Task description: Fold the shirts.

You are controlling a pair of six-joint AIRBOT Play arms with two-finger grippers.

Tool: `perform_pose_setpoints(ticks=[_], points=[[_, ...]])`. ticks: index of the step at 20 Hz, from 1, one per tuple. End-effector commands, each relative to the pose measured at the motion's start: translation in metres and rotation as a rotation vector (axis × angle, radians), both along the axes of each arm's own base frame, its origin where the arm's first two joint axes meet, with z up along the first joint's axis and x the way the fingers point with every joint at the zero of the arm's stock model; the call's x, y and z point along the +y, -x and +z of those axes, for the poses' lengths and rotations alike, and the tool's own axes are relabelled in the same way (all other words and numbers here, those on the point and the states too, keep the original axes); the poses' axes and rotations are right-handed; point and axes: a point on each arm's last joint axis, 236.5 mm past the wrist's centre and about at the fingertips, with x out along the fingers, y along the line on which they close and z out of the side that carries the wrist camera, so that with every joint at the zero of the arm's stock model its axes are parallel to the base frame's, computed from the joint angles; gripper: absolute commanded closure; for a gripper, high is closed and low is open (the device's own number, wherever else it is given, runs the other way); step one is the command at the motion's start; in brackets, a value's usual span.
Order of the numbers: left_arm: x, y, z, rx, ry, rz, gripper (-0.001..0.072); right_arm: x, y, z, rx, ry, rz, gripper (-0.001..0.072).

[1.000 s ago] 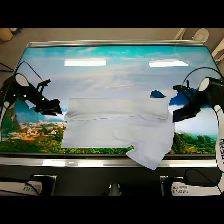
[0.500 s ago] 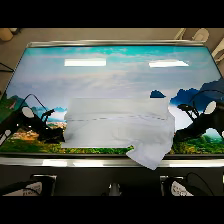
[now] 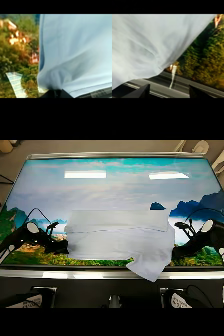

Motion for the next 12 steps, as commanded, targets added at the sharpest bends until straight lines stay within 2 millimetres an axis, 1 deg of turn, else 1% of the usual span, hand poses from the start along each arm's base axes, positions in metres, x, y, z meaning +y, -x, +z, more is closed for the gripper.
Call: perform_pose_setpoints(ticks=[1,2,3,7,9,11,12], points=[[0.001,-0.005,-0.003,-0.024,-0.011,-0.002,0.0684,0.033,0.017,-0.009,0.03,-0.128,-0.017,0.0189],[0.0,-0.005,-0.003,-0.028,-0.01,-0.01,0.0684,0.033,0.019,-0.014,0.025,-0.122,-0.027,0.019],[0.0,-0.005,-0.003,-0.029,-0.009,-0.011,0.0684,0.034,0.022,-0.017,0.027,-0.118,-0.04,0.0207],[0.001,-0.005,-0.003,-0.031,-0.01,-0.01,0.0684,0.047,0.032,-0.024,0.036,-0.147,-0.095,0.0221],[0.001,-0.006,-0.003,-0.036,-0.011,-0.008,0.0684,0.051,0.032,-0.029,0.017,-0.149,-0.127,0.0226],[0.001,-0.007,-0.003,-0.037,-0.012,-0.009,0.0684,0.054,0.027,-0.034,-0.002,-0.152,-0.175,0.0297],[0.001,-0.007,-0.003,-0.036,-0.011,-0.008,0.0684,0.055,0.025,-0.036,-0.009,-0.154,-0.193,0.0343]])
